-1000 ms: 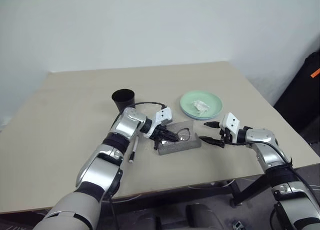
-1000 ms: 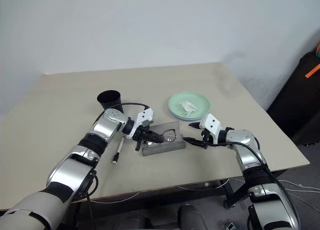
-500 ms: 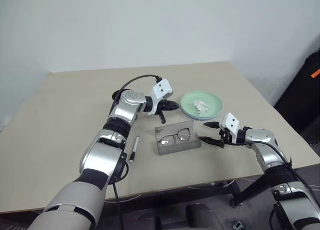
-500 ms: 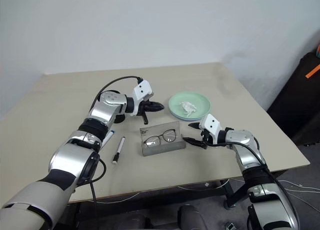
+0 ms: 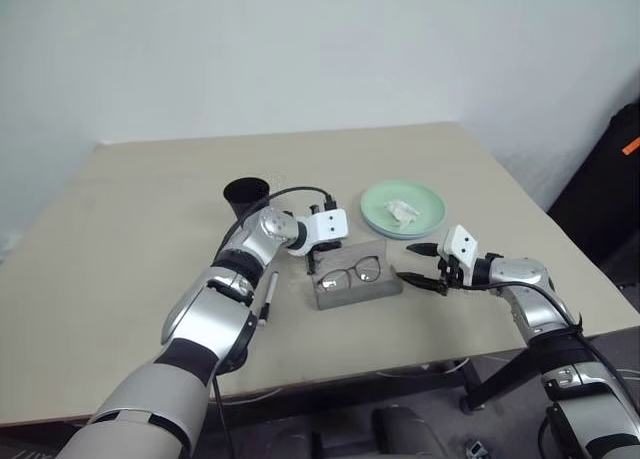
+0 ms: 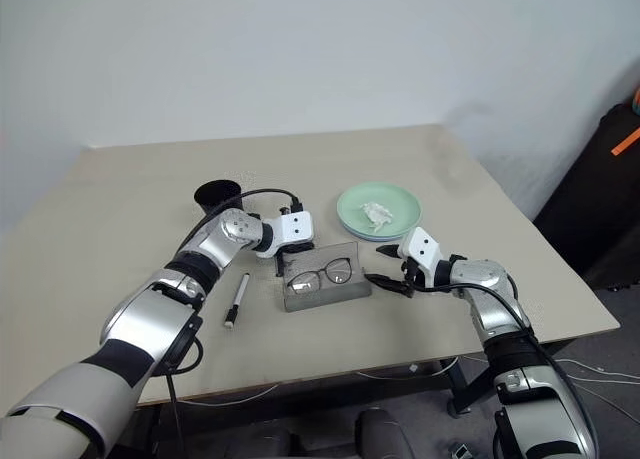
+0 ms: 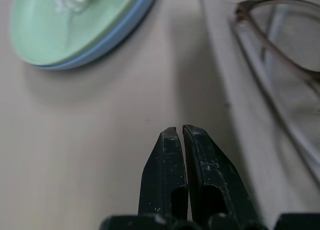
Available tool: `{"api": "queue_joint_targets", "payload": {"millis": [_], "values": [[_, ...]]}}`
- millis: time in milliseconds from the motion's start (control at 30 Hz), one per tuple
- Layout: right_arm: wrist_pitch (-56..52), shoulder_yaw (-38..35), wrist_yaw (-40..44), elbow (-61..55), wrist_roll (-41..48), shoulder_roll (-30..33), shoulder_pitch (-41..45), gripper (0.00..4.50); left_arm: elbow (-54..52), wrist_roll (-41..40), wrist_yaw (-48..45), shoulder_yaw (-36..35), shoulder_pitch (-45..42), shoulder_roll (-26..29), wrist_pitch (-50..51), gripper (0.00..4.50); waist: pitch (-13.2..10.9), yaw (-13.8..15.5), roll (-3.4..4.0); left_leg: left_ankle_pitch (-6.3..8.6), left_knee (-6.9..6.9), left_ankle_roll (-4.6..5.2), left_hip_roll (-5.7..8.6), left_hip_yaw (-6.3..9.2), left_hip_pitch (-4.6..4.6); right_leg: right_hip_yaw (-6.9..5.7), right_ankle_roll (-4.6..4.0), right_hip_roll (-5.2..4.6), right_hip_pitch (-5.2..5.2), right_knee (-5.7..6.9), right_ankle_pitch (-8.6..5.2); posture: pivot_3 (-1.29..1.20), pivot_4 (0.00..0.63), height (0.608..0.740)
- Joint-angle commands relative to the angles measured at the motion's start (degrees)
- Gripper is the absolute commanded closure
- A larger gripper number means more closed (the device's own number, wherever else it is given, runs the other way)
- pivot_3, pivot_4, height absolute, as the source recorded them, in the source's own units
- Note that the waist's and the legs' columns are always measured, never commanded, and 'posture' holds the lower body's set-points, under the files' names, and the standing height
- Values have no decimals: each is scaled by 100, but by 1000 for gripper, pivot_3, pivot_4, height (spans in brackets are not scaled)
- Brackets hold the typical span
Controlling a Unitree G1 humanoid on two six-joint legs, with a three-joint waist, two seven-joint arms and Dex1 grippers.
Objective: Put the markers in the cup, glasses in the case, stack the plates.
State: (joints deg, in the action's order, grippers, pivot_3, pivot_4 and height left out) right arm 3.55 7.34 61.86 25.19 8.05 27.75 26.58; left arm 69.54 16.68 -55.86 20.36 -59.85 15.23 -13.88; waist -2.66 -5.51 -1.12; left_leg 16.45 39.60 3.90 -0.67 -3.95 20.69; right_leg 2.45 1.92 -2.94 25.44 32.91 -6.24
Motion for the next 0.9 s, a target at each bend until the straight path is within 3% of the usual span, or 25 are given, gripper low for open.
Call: {"api": "queue_joint_targets", "payload": {"millis": [33, 267, 500, 700, 900], "values": [[-45, -196, 95, -249, 209, 92, 149, 1189, -263, -371, -625, -281, -42, -6, 125, 4416, 0, 0, 0, 0, 0, 0, 0, 1, 0, 0, -3, 0, 0, 0, -2, 0, 0, 740], [-115, -222, 143, -242, 310, 95, 191, 1189, -860, -821, -1650, -525, 196, 63, 562, 4416, 0, 0, 0, 0, 1, 0, 0, 4, 2, 1, -8, -1, 0, 0, -5, 0, 0, 740], [-138, -276, 154, -173, 321, 88, 256, 1189, -1758, -850, -2265, -273, 671, 211, 826, 4416, 0, -7, 0, 0, 1, 1, -2, 8, -1, 4, -9, 0, 0, 1, -6, 0, 0, 740], [-137, -312, 159, -181, 290, 70, 251, 1189, -2206, -552, -2147, 115, 997, 369, 664, 4416, 2, -4, 0, 0, 3, 1, -3, 9, -5, 4, -10, 0, -3, 2, -6, 0, 0, 740], [-139, -278, 147, -215, 265, 41, 225, 1189, -2123, -908, -1387, -382, 827, 198, 1056, 4416, 2, 4, 1, -1, 8, 3, -3, 10, -4, 3, -10, -1, -4, 3, -6, 0, 0, 740]]}}
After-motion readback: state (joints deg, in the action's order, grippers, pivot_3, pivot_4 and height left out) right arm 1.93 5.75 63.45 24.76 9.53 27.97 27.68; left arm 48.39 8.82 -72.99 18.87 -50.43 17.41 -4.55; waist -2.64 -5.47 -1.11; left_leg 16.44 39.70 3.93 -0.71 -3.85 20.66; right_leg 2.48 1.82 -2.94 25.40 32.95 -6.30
